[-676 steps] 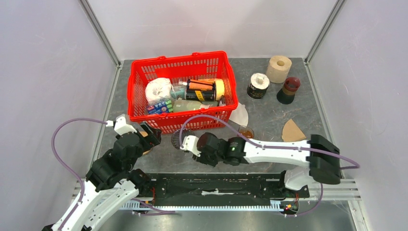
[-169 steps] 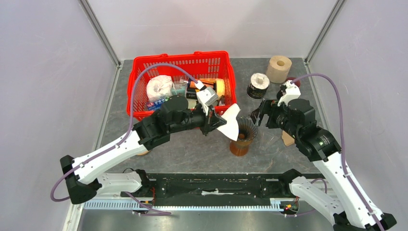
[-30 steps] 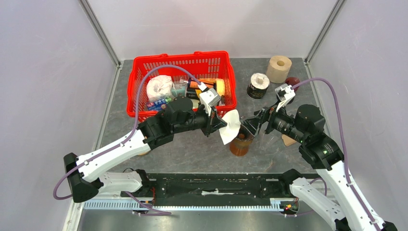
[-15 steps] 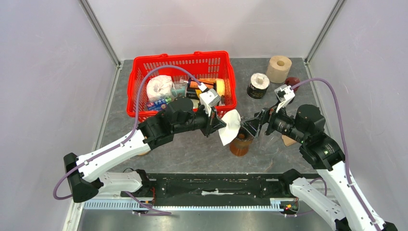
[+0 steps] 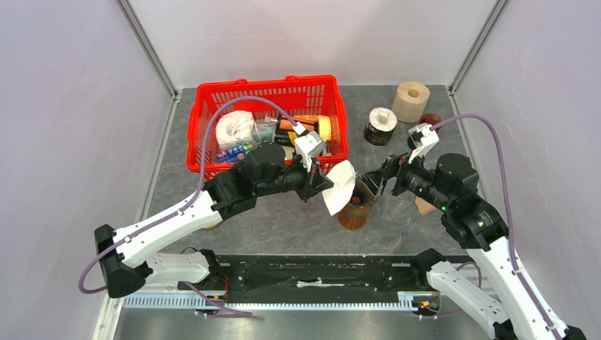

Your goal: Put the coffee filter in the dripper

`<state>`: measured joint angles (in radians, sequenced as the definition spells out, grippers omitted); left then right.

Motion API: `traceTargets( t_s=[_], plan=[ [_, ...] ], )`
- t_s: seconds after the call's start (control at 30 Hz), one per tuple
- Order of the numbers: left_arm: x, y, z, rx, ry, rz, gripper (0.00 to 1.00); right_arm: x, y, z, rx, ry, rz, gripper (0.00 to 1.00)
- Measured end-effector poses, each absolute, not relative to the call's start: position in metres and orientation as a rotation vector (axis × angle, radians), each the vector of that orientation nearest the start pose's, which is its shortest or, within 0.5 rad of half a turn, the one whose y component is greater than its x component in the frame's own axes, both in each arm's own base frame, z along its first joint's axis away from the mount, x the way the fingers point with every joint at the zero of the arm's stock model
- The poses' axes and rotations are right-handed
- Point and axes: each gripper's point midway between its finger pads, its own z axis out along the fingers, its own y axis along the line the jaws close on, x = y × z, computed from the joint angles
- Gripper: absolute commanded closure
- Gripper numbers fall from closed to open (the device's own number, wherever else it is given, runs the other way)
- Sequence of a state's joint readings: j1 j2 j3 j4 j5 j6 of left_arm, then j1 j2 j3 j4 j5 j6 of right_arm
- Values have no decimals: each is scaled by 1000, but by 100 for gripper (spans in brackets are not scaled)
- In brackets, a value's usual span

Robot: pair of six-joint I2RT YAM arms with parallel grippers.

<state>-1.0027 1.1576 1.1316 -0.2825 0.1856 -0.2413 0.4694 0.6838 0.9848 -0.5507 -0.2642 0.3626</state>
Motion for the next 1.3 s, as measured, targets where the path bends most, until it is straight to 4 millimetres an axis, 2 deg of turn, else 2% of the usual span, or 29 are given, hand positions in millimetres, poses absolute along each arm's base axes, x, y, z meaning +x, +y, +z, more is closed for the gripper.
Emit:
traceTargets(
  t_s=[0.3,0.6,1.0,1.3],
  plan=[
    [170,-344,296,870,1808,-1004,98,202,160,309,-271,1882,765,3],
    [170,-344,296,870,1808,-1004,98,203,172,299,-314,1930,810,3],
    [170,-344,296,870,1808,-1003,98,194,174,307,-343,1895,850,3],
    [164,-346,297,895,1800,-1033,98,204,182,305,-348,1902,862,3]
  ],
)
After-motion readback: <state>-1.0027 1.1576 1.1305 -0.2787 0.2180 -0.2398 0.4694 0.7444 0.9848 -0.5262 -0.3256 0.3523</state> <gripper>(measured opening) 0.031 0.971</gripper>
